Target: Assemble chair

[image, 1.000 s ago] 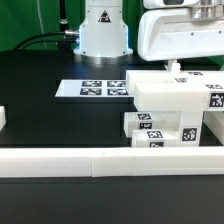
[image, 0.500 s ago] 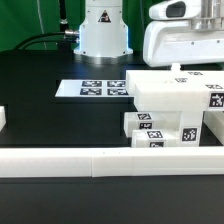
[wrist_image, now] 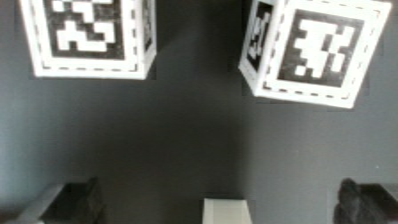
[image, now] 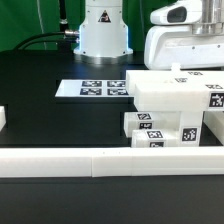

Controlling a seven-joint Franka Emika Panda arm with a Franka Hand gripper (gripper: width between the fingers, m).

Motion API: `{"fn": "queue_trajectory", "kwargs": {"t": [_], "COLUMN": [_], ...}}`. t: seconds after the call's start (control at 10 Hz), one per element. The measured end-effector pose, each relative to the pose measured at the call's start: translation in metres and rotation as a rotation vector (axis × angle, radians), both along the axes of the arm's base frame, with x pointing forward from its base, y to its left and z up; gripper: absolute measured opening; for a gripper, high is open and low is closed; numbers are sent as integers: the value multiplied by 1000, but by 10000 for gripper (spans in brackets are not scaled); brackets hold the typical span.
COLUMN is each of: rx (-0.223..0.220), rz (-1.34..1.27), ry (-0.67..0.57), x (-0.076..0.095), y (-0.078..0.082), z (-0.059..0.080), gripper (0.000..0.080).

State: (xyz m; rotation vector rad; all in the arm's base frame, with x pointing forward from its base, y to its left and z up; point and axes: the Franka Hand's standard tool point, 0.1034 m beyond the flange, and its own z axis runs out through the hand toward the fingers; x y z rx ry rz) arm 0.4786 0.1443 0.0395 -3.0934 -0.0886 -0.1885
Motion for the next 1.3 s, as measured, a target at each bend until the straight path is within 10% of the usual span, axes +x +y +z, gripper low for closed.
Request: {"fn": "queue_trajectory", "kwargs": {"t": [0.6,1.3], "rx": [1,-8], "rz": [-19,-15], "ry": [15,22], "x": [-14,-26], "y": [31,27], "z": [-21,-28], "gripper": [649,649]}}
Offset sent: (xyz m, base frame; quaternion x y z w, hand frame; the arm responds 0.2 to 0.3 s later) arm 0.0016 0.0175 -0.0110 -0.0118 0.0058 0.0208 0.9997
